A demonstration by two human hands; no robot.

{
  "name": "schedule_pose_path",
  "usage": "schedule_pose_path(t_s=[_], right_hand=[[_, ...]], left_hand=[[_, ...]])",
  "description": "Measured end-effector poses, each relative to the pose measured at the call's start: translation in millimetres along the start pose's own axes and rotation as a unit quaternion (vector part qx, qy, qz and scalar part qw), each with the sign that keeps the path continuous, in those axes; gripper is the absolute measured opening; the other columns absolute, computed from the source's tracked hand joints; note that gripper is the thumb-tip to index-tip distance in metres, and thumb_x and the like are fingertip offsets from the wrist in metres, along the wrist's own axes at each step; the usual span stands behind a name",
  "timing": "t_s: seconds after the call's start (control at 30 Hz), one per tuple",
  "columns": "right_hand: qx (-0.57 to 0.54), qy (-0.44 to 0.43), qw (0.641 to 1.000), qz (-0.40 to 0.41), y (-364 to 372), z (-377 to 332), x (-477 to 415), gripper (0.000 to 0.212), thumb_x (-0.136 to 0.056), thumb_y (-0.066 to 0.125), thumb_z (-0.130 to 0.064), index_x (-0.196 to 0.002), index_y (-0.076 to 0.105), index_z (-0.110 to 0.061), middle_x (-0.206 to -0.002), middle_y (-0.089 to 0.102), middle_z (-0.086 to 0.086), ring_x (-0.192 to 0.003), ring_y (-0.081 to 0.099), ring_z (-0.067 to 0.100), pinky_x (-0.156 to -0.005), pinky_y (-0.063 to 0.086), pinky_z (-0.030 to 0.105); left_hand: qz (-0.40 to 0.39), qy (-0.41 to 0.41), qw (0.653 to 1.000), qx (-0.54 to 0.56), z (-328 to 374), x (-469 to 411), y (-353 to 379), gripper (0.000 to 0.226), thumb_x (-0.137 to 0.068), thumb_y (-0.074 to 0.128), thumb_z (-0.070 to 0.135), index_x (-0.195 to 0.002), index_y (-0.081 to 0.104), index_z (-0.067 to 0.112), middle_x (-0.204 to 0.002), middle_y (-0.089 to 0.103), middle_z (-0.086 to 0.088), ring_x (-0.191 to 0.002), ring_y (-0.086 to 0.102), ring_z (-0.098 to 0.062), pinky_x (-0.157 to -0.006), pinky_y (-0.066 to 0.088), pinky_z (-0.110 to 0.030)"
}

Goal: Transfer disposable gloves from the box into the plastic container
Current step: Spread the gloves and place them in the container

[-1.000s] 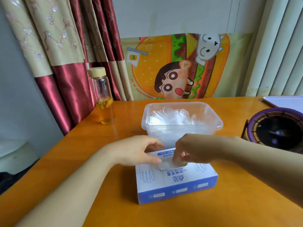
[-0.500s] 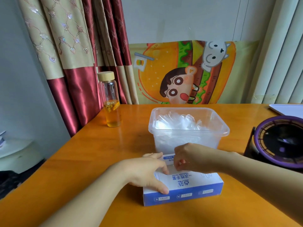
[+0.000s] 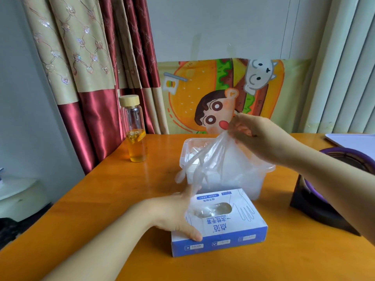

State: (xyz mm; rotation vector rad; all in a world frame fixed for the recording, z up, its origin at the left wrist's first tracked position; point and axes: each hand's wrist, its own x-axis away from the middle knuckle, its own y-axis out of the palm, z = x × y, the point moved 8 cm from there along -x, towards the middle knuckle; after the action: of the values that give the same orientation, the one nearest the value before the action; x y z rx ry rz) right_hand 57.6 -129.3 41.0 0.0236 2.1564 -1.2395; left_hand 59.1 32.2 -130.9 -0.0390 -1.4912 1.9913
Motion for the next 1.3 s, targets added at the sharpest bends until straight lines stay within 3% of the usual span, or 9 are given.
schedule_pose_path(t_s=[0.17,0.3,0.43,0.53,0.63,0.77,0.97,1.17,1.3], right_hand=[[-0.153,0.119,0.978,-0.083,9.4,20.1,12.3,0.015,-0.095,0.052,-0.022,-0.084,0.062,-0.02,-0.08,0.067,-0.001,-0.074,0.065,0.009,-0.073,0.055,0.024],[-0.374,0.274,0.874,-0.145,39.5,37.5,28.1,0.019,-0.097,0.049,-0.015,-0.101,0.067,-0.008,-0.099,0.071,0.01,-0.091,0.067,0.018,-0.076,0.052,0.026],[-0.457,0.349,0.8,-0.169,62.1,35.6,43.8,0.019,-0.099,0.044,-0.008,-0.1,0.063,-0.009,-0.099,0.069,0.01,-0.09,0.066,0.022,-0.069,0.055,0.03],[-0.48,0.349,0.779,-0.2,71.6,32.6,48.9,0.021,-0.099,0.043,-0.009,-0.102,0.063,-0.006,-0.101,0.069,0.015,-0.094,0.066,0.027,-0.082,0.054,0.038],[-0.442,0.33,0.824,-0.128,61.5,44.2,43.6,0.016,-0.098,0.047,-0.016,-0.098,0.063,-0.014,-0.094,0.067,0.009,-0.089,0.063,0.021,-0.083,0.053,0.037],[-0.43,0.208,0.878,0.03,13.5,45.8,33.7,0.02,-0.087,0.06,-0.035,-0.08,0.062,-0.016,-0.095,0.066,-0.001,-0.09,0.06,0.007,-0.08,0.049,0.026],[-0.153,0.091,0.978,-0.108,15.5,33.2,38.9,0.027,-0.074,0.062,-0.053,-0.095,0.07,-0.038,-0.131,0.045,-0.022,-0.133,0.025,-0.006,-0.103,0.03,0.018],[-0.053,0.137,0.989,0.011,15.5,82.5,11.1,0.048,-0.084,0.07,-0.017,-0.129,0.056,-0.019,-0.128,0.059,-0.004,-0.091,0.064,0.01,-0.082,0.049,0.016],[0.005,0.173,0.982,-0.079,40.5,111.1,-9.2,0.066,-0.081,0.072,-0.016,-0.141,0.043,-0.015,-0.141,0.048,0.002,-0.116,0.054,0.021,-0.098,0.042,0.029]], left_hand=[[0.124,0.048,0.979,0.154,11.6,20.3,-49.3,0.123,-0.055,0.066,0.08,-0.148,-0.006,0.046,-0.154,0.023,0.018,-0.136,0.037,-0.008,-0.109,0.038,-0.034],[0.253,0.104,0.911,0.308,22.6,29.7,-86.4,0.128,-0.055,0.076,0.069,-0.149,-0.007,0.04,-0.151,0.022,0.017,-0.139,0.028,-0.006,-0.115,0.029,-0.034],[0.268,0.136,0.917,0.262,54.4,20.9,-96.0,0.061,-0.08,0.074,0.042,-0.13,0.039,0.036,-0.12,0.052,0.019,-0.11,0.051,0.003,-0.091,0.037,-0.01],[0.302,0.121,0.911,0.255,62.5,5.8,-105.5,0.03,-0.081,0.065,0.05,-0.09,0.058,0.021,-0.079,0.053,0.004,-0.07,0.049,-0.009,-0.068,0.036,-0.02],[0.336,0.068,0.891,0.298,56.6,-6.6,-118.2,0.013,-0.09,0.062,0.025,-0.079,0.063,0.02,-0.07,0.059,0.013,-0.065,0.053,0.001,-0.057,0.038,-0.015],[0.347,-0.005,0.887,0.306,45.5,-18.0,-131.1,0.015,-0.085,0.064,0.02,-0.071,0.058,0.018,-0.077,0.065,-0.003,-0.072,0.059,-0.016,-0.058,0.039,-0.023],[0.307,-0.038,0.893,0.326,46.9,-45.5,-134.4,0.016,-0.084,0.064,0.023,-0.079,0.065,0.008,-0.076,0.065,-0.003,-0.075,0.058,-0.017,-0.061,0.039,-0.025],[0.222,-0.043,0.902,0.367,41.4,-71.0,-122.7,0.027,-0.087,0.066,0.036,-0.099,0.069,0.012,-0.099,0.07,-0.007,-0.093,0.063,-0.019,-0.087,0.051,-0.033],[0.295,-0.072,0.891,0.338,-0.8,-68.9,-137.7,0.017,-0.088,0.065,0.023,-0.099,0.065,0.009,-0.092,0.069,-0.008,-0.085,0.064,-0.022,-0.084,0.052,-0.039]])
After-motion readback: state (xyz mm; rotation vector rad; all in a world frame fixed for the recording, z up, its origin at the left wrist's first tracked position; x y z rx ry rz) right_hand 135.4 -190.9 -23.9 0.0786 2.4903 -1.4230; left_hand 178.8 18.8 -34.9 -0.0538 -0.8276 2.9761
